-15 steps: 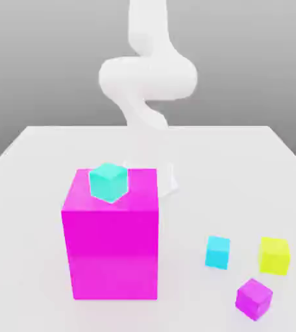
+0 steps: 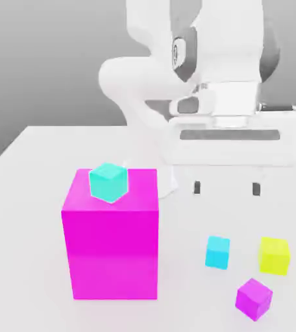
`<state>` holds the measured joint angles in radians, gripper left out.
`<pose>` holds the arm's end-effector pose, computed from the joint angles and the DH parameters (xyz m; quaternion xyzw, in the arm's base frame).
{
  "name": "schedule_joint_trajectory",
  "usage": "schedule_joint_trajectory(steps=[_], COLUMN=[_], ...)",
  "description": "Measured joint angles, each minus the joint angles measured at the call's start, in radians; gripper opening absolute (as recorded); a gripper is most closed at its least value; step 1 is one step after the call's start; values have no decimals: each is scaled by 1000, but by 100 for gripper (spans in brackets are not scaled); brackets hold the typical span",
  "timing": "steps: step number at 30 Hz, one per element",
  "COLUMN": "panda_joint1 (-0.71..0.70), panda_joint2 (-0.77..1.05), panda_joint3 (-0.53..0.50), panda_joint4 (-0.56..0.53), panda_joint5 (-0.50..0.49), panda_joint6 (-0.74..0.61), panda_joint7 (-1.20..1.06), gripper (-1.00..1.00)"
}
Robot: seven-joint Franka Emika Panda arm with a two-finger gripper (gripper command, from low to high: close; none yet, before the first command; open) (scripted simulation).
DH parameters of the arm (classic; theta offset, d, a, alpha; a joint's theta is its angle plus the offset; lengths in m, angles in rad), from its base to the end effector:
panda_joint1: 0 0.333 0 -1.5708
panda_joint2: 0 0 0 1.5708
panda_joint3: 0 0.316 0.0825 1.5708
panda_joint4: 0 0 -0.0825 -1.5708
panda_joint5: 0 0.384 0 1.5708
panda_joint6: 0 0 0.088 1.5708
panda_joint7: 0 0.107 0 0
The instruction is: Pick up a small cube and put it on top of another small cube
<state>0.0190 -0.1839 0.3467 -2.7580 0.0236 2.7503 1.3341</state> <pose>0.3796 0.1388 0.2852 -0.8767 0.4731 -0.0741 0.0452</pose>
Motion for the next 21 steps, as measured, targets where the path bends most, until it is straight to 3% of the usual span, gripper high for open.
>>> schedule_joint_trajectory(steps=[4, 6, 13, 14, 21], panda_joint1=[31, 49, 279, 300, 298], panda_joint2=[166, 233, 447, 463, 460], panda_joint3=[47, 22, -264, -287, -285], panda_joint4=[-103, -106, -64, -62, -62], panda_joint5=[-31, -106, -343, -350, -351], panda_joint6=[118, 167, 333, 346, 345], panda_joint7=[155, 226, 408, 413, 415], gripper=[0, 0, 0, -100, -100])
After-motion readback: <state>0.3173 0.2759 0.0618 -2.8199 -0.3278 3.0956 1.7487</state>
